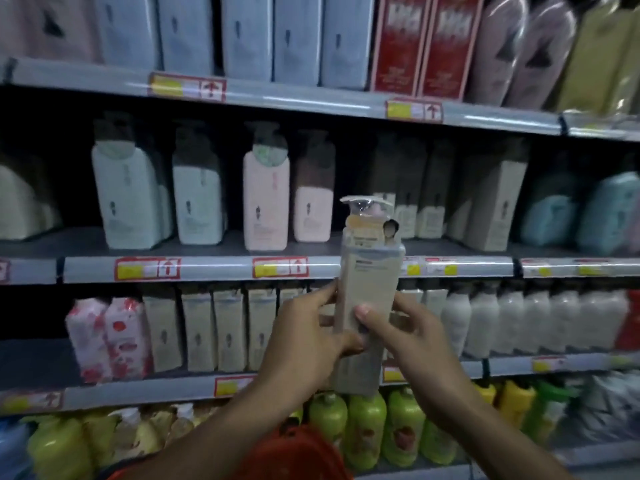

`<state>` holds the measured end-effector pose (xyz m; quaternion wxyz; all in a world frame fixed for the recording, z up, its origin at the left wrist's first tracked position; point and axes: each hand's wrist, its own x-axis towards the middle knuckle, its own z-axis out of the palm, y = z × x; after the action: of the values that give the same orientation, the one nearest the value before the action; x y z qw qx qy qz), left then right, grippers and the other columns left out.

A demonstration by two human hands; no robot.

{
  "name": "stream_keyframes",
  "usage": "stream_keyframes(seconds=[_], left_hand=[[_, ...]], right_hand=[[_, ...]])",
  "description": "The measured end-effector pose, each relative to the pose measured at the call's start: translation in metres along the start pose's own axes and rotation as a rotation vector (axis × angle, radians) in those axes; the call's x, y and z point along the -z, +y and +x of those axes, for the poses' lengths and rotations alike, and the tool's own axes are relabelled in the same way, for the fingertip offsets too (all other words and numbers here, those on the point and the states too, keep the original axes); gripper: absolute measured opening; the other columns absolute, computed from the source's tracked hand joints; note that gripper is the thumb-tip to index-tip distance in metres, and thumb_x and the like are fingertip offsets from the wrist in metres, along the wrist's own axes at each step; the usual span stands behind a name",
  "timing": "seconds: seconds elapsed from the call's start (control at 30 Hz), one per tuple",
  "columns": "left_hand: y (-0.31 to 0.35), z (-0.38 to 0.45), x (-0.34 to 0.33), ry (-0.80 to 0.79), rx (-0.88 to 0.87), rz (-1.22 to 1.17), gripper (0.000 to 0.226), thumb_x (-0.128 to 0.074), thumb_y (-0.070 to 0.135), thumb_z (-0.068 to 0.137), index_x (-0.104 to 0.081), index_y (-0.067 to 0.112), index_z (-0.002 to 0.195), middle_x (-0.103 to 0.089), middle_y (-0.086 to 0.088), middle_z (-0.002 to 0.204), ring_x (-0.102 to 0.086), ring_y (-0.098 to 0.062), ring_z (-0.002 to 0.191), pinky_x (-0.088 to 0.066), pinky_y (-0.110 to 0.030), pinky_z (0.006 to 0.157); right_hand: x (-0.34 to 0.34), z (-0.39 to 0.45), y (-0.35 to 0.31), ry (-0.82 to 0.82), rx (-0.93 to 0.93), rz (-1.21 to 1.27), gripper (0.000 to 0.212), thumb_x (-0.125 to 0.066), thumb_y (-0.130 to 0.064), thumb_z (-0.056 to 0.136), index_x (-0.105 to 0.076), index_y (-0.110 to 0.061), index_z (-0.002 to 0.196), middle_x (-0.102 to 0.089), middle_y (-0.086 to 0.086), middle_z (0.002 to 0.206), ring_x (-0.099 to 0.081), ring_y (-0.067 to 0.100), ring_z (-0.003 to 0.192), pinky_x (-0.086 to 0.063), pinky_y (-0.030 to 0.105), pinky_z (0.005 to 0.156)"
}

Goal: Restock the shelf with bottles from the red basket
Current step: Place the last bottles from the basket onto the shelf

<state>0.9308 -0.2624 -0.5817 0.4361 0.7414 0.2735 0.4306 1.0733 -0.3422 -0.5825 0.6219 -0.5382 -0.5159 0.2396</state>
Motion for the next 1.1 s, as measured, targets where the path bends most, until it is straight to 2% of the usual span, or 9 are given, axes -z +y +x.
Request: stream_keyframes(seconds=[0.1, 0.17, 0.23, 0.33, 0.43, 0.53, 0.73, 0.9, 1.1], left_hand=[[0.011, 0.034, -0.021, 0.047, -0.049, 0.025, 0.071, -0.09, 0.005, 0.066, -0.07, 0.038, 0.125, -0.077, 0.014, 0.104, -0.073, -0.009, 0.096, -0.061, -0.021, 0.071], [0.021, 0.058, -0.031, 0.077, -0.105, 0.043, 0.067, -0.088, 0.005, 0.072, -0.069, 0.036, 0.129, -0.075, 0.017, 0.109, -0.07, 0.001, 0.095, -0.054, -0.009, 0.068], [0.032, 0.084, -0.039, 0.125, -0.177, 0.067, 0.062, -0.085, 0.011, 0.077, -0.067, 0.038, 0.13, -0.073, 0.021, 0.113, -0.064, 0.012, 0.096, -0.05, -0.003, 0.069], [0.043, 0.125, -0.051, 0.236, -0.267, 0.096, 0.053, -0.082, 0.016, 0.08, -0.069, 0.039, 0.125, -0.073, 0.018, 0.108, -0.066, 0.006, 0.097, -0.055, -0.012, 0.078], [0.045, 0.163, -0.061, 0.331, -0.298, 0.101, 0.05, -0.079, 0.012, 0.08, -0.069, 0.037, 0.122, -0.074, 0.011, 0.099, -0.07, -0.003, 0.091, -0.062, -0.033, 0.081], [0.04, 0.19, -0.071, 0.373, -0.329, 0.123, 0.045, -0.075, 0.01, 0.08, -0.071, 0.034, 0.118, -0.074, 0.009, 0.098, -0.07, -0.005, 0.089, -0.061, -0.036, 0.08], [0.016, 0.213, -0.086, 0.337, -0.307, 0.158, 0.048, -0.077, 0.013, 0.084, -0.067, 0.033, 0.126, -0.071, 0.011, 0.106, -0.067, -0.001, 0.091, -0.061, -0.03, 0.081], [0.013, 0.231, -0.091, 0.307, -0.337, 0.219, 0.045, -0.073, 0.027, 0.091, -0.06, 0.038, 0.133, -0.057, 0.014, 0.108, -0.054, 0.02, 0.093, -0.045, -0.001, 0.073], [0.008, 0.239, -0.096, 0.292, -0.335, 0.247, 0.046, -0.068, 0.029, 0.095, -0.055, 0.041, 0.138, -0.049, 0.014, 0.105, -0.052, 0.021, 0.087, -0.042, 0.001, 0.072]], right_hand=[[0.019, 0.029, -0.001, 0.068, 0.091, -0.067, 0.041, -0.076, -0.051, 0.085, -0.071, -0.038, 0.123, -0.069, 0.004, 0.124, -0.07, 0.015, 0.112, -0.06, 0.039, 0.091], [0.032, 0.053, -0.005, 0.133, 0.162, -0.11, 0.033, -0.078, -0.043, 0.086, -0.072, -0.039, 0.119, -0.064, 0.0, 0.122, -0.067, 0.01, 0.11, -0.058, 0.03, 0.091], [0.043, 0.079, -0.013, 0.17, 0.251, -0.161, 0.031, -0.076, -0.033, 0.087, -0.072, -0.035, 0.118, -0.062, -0.004, 0.116, -0.064, 0.002, 0.108, -0.052, 0.013, 0.086], [0.058, 0.121, -0.023, 0.169, 0.362, -0.21, 0.037, -0.076, -0.023, 0.089, -0.069, -0.023, 0.126, -0.06, -0.002, 0.119, -0.059, -0.008, 0.109, -0.044, 0.002, 0.082], [0.07, 0.161, -0.021, 0.171, 0.439, -0.198, 0.043, -0.077, -0.016, 0.088, -0.067, -0.018, 0.13, -0.057, 0.002, 0.125, -0.053, -0.011, 0.115, -0.046, 0.006, 0.088], [0.081, 0.191, -0.011, 0.172, 0.483, -0.22, 0.046, -0.077, -0.014, 0.088, -0.065, -0.017, 0.133, -0.054, 0.001, 0.128, -0.052, -0.003, 0.122, -0.048, 0.013, 0.094], [0.094, 0.216, 0.014, 0.108, 0.467, -0.198, 0.047, -0.073, -0.02, 0.093, -0.061, -0.022, 0.138, -0.055, -0.001, 0.131, -0.055, -0.005, 0.12, -0.05, 0.017, 0.097], [0.094, 0.236, 0.027, 0.166, 0.454, -0.153, 0.042, -0.067, -0.024, 0.098, -0.059, -0.028, 0.139, -0.064, -0.003, 0.129, -0.065, 0.003, 0.115, -0.056, 0.031, 0.097], [0.091, 0.244, 0.038, 0.216, 0.457, -0.119, 0.043, -0.066, -0.027, 0.098, -0.057, -0.035, 0.14, -0.069, -0.01, 0.129, -0.067, 0.005, 0.115, -0.058, 0.034, 0.096]])
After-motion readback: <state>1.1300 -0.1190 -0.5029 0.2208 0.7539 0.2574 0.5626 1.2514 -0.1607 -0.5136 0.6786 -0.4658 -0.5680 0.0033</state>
